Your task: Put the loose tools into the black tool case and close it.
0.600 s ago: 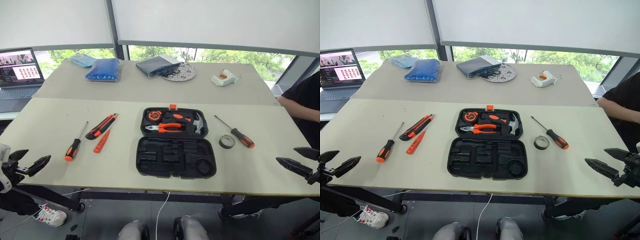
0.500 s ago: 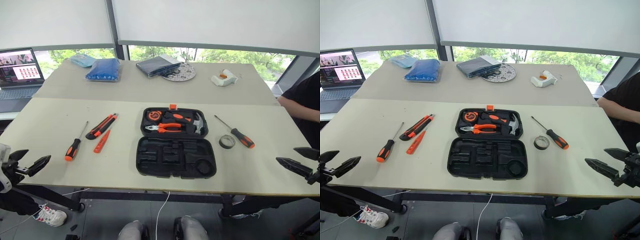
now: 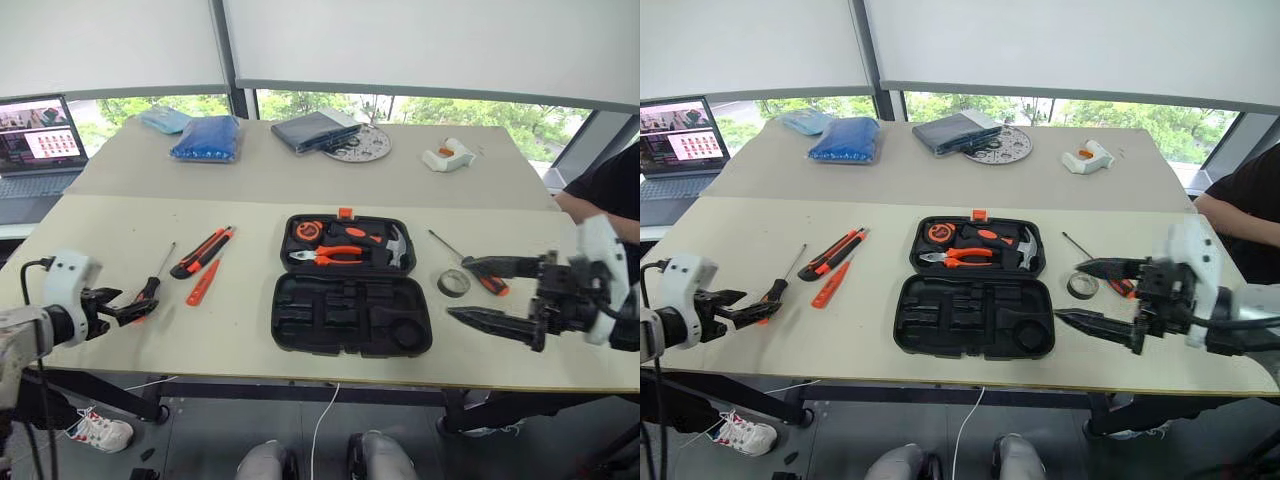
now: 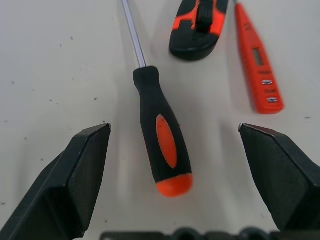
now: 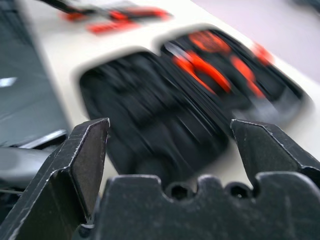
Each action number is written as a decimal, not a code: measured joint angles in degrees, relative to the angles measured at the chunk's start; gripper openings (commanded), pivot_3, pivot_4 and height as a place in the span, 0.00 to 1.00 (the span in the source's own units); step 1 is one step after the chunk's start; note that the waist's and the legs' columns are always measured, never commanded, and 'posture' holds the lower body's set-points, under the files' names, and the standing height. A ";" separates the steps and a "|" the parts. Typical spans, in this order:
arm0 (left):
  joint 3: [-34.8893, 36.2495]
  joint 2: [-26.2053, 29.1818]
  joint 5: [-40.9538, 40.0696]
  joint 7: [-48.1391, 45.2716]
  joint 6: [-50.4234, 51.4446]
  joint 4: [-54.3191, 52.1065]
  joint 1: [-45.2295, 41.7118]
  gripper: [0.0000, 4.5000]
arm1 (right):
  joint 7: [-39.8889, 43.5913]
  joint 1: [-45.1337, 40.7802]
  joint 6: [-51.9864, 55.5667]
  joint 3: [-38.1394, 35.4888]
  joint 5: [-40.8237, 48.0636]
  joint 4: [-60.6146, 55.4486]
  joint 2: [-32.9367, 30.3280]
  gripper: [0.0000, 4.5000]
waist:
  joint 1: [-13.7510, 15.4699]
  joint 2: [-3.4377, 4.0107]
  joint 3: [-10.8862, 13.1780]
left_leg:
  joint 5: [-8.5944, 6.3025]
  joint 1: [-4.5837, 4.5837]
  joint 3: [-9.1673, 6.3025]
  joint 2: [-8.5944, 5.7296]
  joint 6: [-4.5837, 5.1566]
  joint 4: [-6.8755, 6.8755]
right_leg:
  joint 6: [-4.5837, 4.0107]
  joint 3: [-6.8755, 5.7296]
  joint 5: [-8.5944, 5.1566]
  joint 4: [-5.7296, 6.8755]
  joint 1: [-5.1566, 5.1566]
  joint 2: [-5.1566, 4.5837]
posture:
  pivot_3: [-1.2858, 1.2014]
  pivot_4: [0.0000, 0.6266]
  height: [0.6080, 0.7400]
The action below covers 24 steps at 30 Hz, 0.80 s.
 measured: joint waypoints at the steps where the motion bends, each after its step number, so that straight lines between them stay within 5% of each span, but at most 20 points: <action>1: -1.70 -0.11 0.99 0.44 0.05 1.65 -1.35 0.98 | -0.54 -1.42 0.00 1.38 0.58 -0.64 0.37 1.00 | 0.00 -0.02 0.01 | 0.00 -0.02 0.00 -0.01 0.00 0.00 | -0.01 -0.02 0.01 -0.02 0.00 -0.01 | 0.52 0.24 0.84; 7: -6.30 -2.84 4.78 2.10 -1.00 9.12 -8.90 0.98 | -1.72 -5.55 -0.39 7.98 0.38 -1.54 2.89 1.00 | 0.65 0.02 -0.03 | 0.01 0.02 0.00 -0.08 0.00 0.06 | -0.07 -0.08 0.05 0.05 0.05 -0.11 | 0.52 0.24 0.84; 10: -7.53 -4.37 6.66 2.09 -4.07 13.56 -11.50 0.83 | -1.73 -6.69 -1.46 10.13 -0.87 -1.28 3.69 1.00 | 0.91 0.16 -0.11 | 0.03 0.07 0.00 -0.06 -0.04 0.18 | -0.02 -0.08 0.03 0.17 0.09 -0.13 | 0.52 0.24 0.84; 18: -5.64 -5.34 8.21 1.13 -10.57 19.89 -12.66 0.21 | -0.65 -6.11 -4.17 12.19 -4.47 -0.50 4.19 1.00 | 1.10 0.26 -0.17 | -0.01 0.00 -0.02 0.02 0.02 0.51 | 0.03 -0.09 0.10 0.28 0.09 -0.14 | 0.52 0.24 0.84; 24: -6.01 -2.94 7.47 -8.17 -16.91 19.78 -15.58 0.21 | 1.71 -1.91 -4.31 12.09 -5.94 0.74 2.67 1.00 | 1.39 -0.08 0.01 | 0.10 -0.77 -0.22 0.04 0.33 0.88 | -0.12 -0.80 0.19 0.15 -0.21 -0.12 | 0.52 0.24 0.84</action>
